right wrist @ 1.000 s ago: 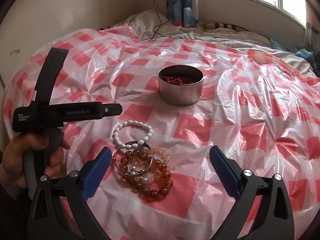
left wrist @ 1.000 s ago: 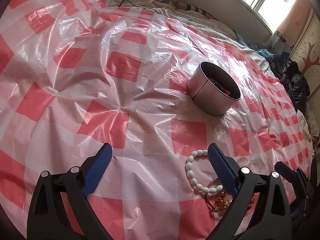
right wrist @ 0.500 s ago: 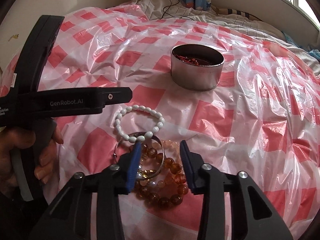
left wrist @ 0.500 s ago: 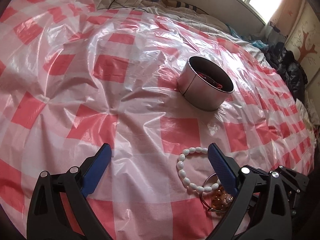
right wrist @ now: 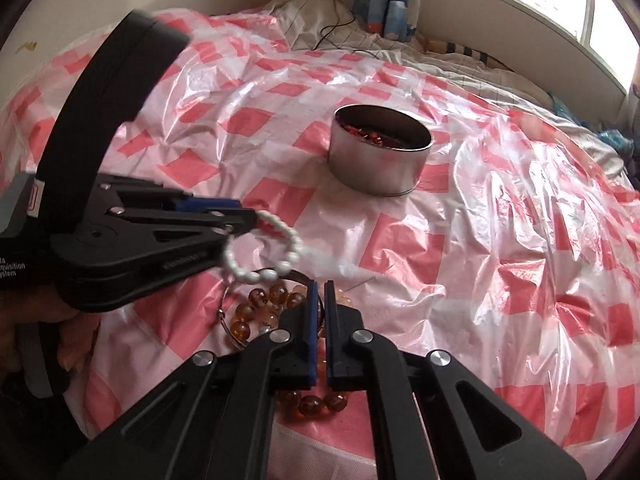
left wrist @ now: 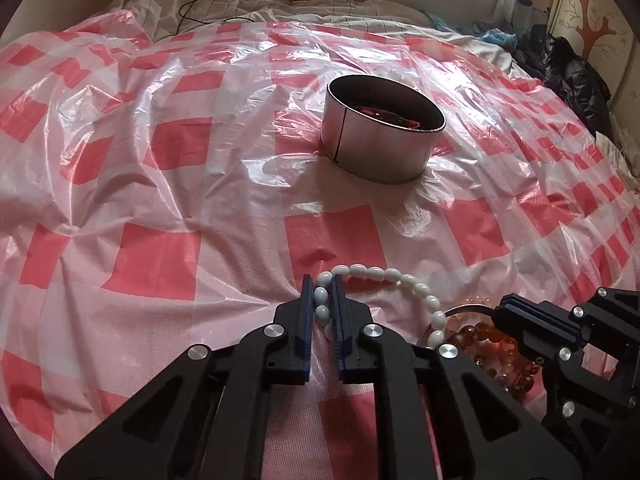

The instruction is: Organize jewelry

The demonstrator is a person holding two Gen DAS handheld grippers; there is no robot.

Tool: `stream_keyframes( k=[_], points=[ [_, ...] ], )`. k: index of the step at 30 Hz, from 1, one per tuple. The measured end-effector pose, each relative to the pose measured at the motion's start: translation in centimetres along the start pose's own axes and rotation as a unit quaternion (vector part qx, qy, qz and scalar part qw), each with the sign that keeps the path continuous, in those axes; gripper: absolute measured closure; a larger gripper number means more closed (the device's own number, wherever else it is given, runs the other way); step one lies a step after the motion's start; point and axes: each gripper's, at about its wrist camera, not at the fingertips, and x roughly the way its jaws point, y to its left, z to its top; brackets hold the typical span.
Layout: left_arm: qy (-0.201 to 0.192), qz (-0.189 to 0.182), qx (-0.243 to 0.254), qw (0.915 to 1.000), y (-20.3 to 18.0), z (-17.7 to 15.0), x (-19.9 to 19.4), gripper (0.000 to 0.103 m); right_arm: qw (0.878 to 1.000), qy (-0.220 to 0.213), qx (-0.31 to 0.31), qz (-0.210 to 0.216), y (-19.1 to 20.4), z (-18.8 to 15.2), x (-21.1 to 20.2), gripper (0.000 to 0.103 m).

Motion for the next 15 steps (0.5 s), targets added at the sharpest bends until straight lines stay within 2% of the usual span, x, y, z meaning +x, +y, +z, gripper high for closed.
stream_keyframes(
  k=[2,6,9,13,14,15],
  points=[
    [-0.005,-0.015,-0.024,0.9996,0.8,0.1,-0.3,0.096,0.999,-0.007,0.039,0.004,-1.7,0.1,-0.4,0.100],
    [-0.016,-0.014,-0.044,0.9988,1.6,0.2,-0.7,0.097,0.995,-0.015,0.099,0.004,-4.3,0.1,-0.9,0.100],
    [-0.014,-0.013,-0.039,0.9991,1.4,0.2,-0.7,0.097,0.994,-0.012,0.112,0.005,-4.7,0.1,-0.8,0.099],
    [0.006,-0.011,-0.026,0.9996,0.7,0.0,0.3,0.096,0.992,-0.003,0.128,0.009,-5.2,-0.2,-0.4,0.098],
    [0.006,-0.005,-0.024,0.9997,0.5,0.0,0.5,0.095,0.990,0.001,0.141,0.012,-5.7,-0.3,-0.2,0.098],
    [0.008,-0.004,-0.023,0.9997,0.5,0.0,0.6,0.093,0.987,0.006,0.160,0.018,-6.3,-0.6,0.0,0.088]
  ],
)
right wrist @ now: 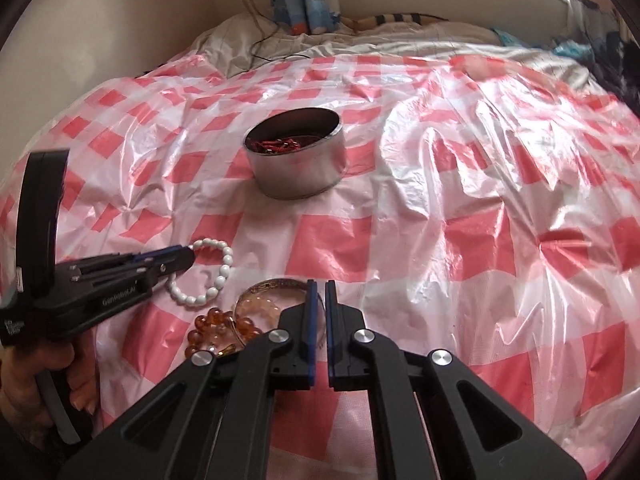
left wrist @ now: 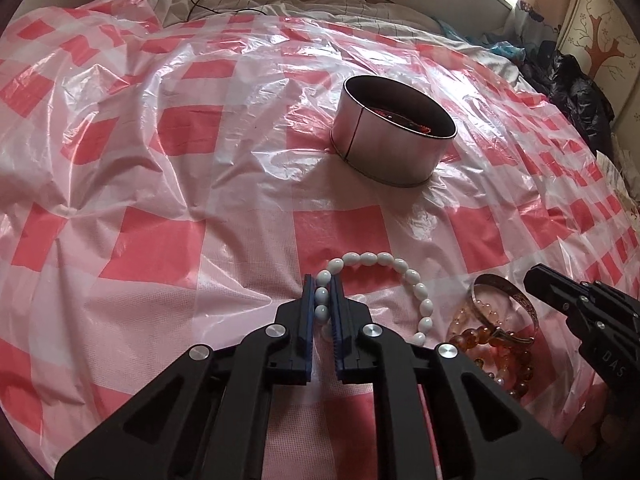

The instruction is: Organize jewelry

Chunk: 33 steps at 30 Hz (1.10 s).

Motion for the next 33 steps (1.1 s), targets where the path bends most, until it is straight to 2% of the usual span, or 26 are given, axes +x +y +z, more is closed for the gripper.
stream_keyframes(
  k=[1,3,5,6,9,13,18,21,33],
  points=[
    [0.001,-0.002,0.000,1.0000,0.0,0.0,0.1,0.091,1.000,0.003,0.021,0.005,-0.8,0.0,0.1,0.064],
    [0.000,-0.011,-0.003,0.9999,-0.1,-0.1,0.1,0.078,0.998,-0.002,0.064,0.017,-2.3,0.0,0.0,0.043],
    [-0.002,-0.020,-0.002,0.9998,-0.3,-0.2,0.1,0.068,0.996,0.003,0.085,0.026,-3.0,0.0,0.2,0.042],
    [-0.002,-0.021,0.002,0.9998,-0.5,-0.2,0.2,0.063,0.996,0.008,0.090,0.028,-3.2,0.0,0.3,0.038],
    [-0.004,-0.017,0.018,0.9997,-1.1,-0.4,0.2,0.053,0.996,0.012,0.085,0.030,-2.9,0.0,0.6,0.032],
    [-0.007,-0.014,0.031,0.9994,-1.7,-0.6,0.2,0.044,0.998,0.015,0.065,0.020,-2.1,-0.1,0.9,0.023],
    [-0.007,-0.008,0.041,0.9991,-2.2,-0.7,0.2,0.034,0.998,0.017,0.053,0.015,-1.7,-0.1,1.2,0.017],
    [-0.006,-0.003,0.042,0.9991,-2.2,-0.7,0.2,0.029,0.998,0.019,0.051,0.016,-1.7,-0.2,1.2,0.015],
    [-0.006,0.001,0.046,0.9989,-2.1,-0.7,0.4,0.026,0.999,0.021,0.044,0.013,-1.3,-0.2,1.4,0.012]
  ],
)
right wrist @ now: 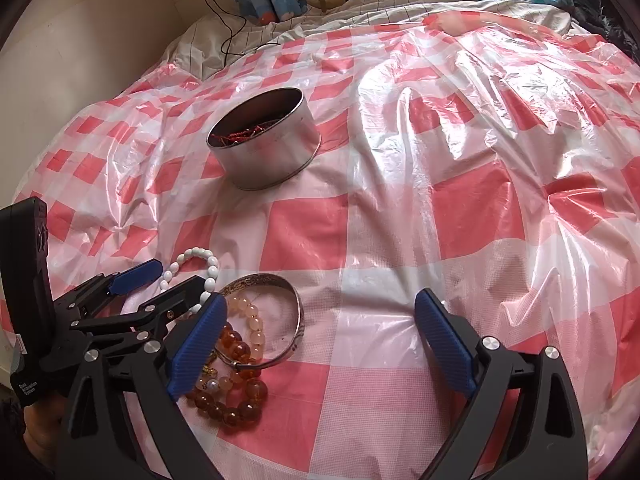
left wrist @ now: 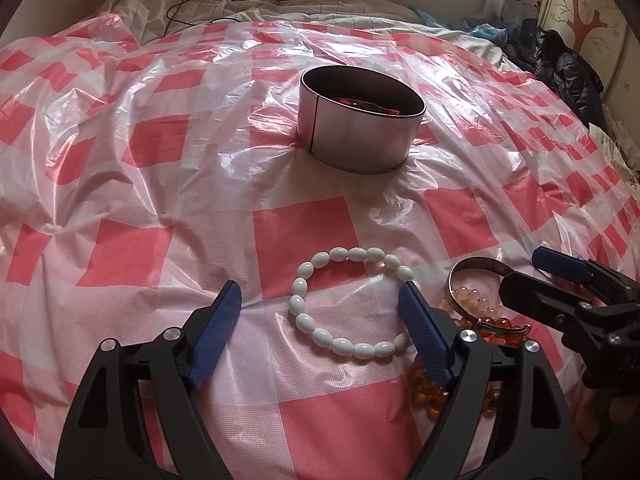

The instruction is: Organize jewelry

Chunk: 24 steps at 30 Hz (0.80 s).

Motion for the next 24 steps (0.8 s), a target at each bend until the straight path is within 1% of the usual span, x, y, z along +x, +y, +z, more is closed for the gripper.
stream_keyframes(
  k=[4,6,8,10,12,14,16,18,20,22,24],
  points=[
    [0.000,-0.004,-0.004,1.0000,0.1,0.0,-0.1,0.025,1.000,0.001,-0.003,-0.001,0.2,0.0,0.1,0.010],
    [-0.002,-0.015,-0.017,0.9997,0.5,0.1,-0.2,0.025,1.000,0.002,-0.005,-0.002,0.3,0.0,0.2,0.009],
    [-0.006,-0.040,-0.052,0.9979,1.7,0.3,-0.4,0.025,1.000,0.001,0.001,0.002,0.0,0.1,-0.1,0.009],
    [-0.007,-0.067,-0.089,0.9938,2.9,0.3,-0.6,0.025,1.000,-0.005,0.011,0.001,-0.3,0.0,-0.8,0.009],
    [-0.006,-0.086,-0.111,0.9901,3.7,0.3,-0.5,0.025,1.000,-0.008,0.010,0.001,-0.4,-0.2,-1.5,0.009],
    [-0.006,-0.096,-0.123,0.9878,4.0,0.3,-0.5,0.025,1.000,-0.017,-0.006,0.015,0.3,-0.4,-2.4,0.009],
    [-0.006,-0.096,-0.125,0.9874,4.0,0.3,-0.4,0.025,0.999,-0.029,-0.036,0.023,1.5,-0.6,-3.1,0.008],
    [-0.006,-0.095,-0.123,0.9879,4.1,0.3,-0.3,0.025,0.996,-0.027,-0.084,0.010,3.3,-1.0,-2.9,0.008],
    [-0.007,-0.096,-0.126,0.9874,4.1,0.3,-0.3,0.025,0.993,-0.021,-0.118,-0.010,4.5,-1.4,-2.4,0.008],
    [-0.009,-0.102,-0.140,0.9848,4.5,0.3,-0.4,0.025,0.992,-0.022,-0.125,-0.015,4.7,-1.5,-2.2,0.008],
    [-0.010,-0.109,-0.152,0.9823,4.8,0.3,-0.5,0.025,0.993,-0.029,-0.112,-0.020,4.1,-1.2,-2.4,0.008]
  ],
)
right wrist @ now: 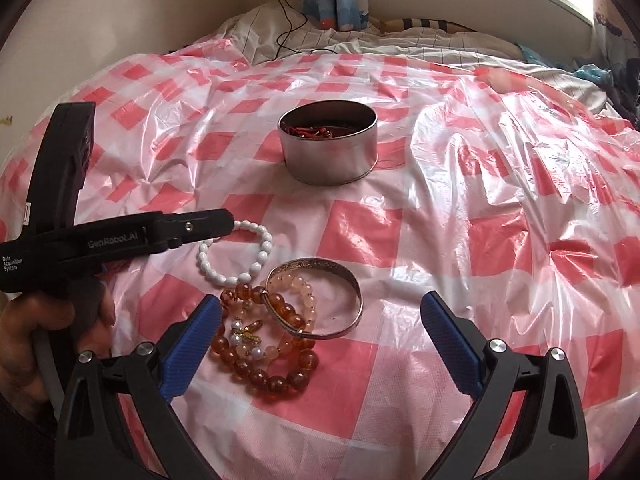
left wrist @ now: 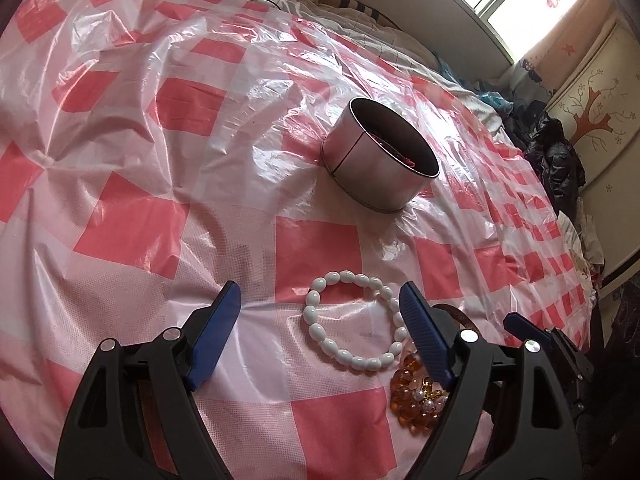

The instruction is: Organize jewelry

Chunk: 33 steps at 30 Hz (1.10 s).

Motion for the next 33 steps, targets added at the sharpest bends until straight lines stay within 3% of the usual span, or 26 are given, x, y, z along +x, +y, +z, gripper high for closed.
stream_keyframes(
  k=[4,8,9,10,12,14,16,19,23,27,31,32,33],
  points=[
    [0.000,0.007,0.005,1.0000,-0.2,0.0,0.1,0.025,0.997,0.016,0.073,0.021,-2.8,0.0,0.7,0.008],
    [0.002,0.029,0.036,0.9989,-1.1,-0.2,0.3,0.025,0.998,0.014,0.053,-0.012,-2.6,0.2,0.7,0.010],
    [0.002,0.037,0.045,0.9983,-1.4,-0.3,0.3,0.025,0.999,0.015,0.047,-0.011,-2.3,0.2,0.8,0.022],
    [0.002,0.044,0.055,0.9975,-1.6,-0.4,0.4,0.025,0.999,0.020,0.044,-0.006,-2.2,0.3,1.0,0.040],
    [0.002,0.053,0.066,0.9964,-1.9,-0.5,0.4,0.025,0.998,0.044,0.053,0.012,-2.3,0.2,2.1,0.061],
    [0.001,0.056,0.068,0.9961,-1.9,-0.5,0.3,0.025,0.996,0.048,0.068,0.021,-2.8,0.1,2.4,0.068],
    [0.000,0.055,0.066,0.9963,-1.8,-0.5,0.2,0.024,0.995,0.050,0.081,0.037,-3.3,0.1,2.4,0.088],
    [0.000,0.057,0.067,0.9961,-1.9,-0.5,0.2,0.024,0.997,0.048,0.055,0.007,-2.4,0.1,2.3,0.097],
    [-0.002,0.071,0.087,0.9937,-2.5,-0.7,0.3,0.024,0.999,0.008,0.001,-0.043,-0.7,0.3,0.8,0.098],
    [-0.008,0.105,0.139,0.9847,-3.9,-1.2,0.6,0.024,0.998,-0.006,0.049,-0.031,-2.9,0.5,0.1,0.098],
    [0.003,0.115,0.172,0.9784,-4.8,-1.7,1.3,0.024,0.995,-0.006,0.096,-0.001,-4.5,0.7,0.1,0.098],
    [0.004,0.113,0.174,0.9783,-4.9,-1.7,1.3,0.025,0.995,-0.004,0.103,0.005,-4.7,0.6,0.1,0.098],
    [0.008,0.106,0.172,0.9793,-4.8,-1.7,1.3,0.038,0.994,-0.003,0.110,0.011,-4.9,0.6,0.2,0.098]
  ],
)
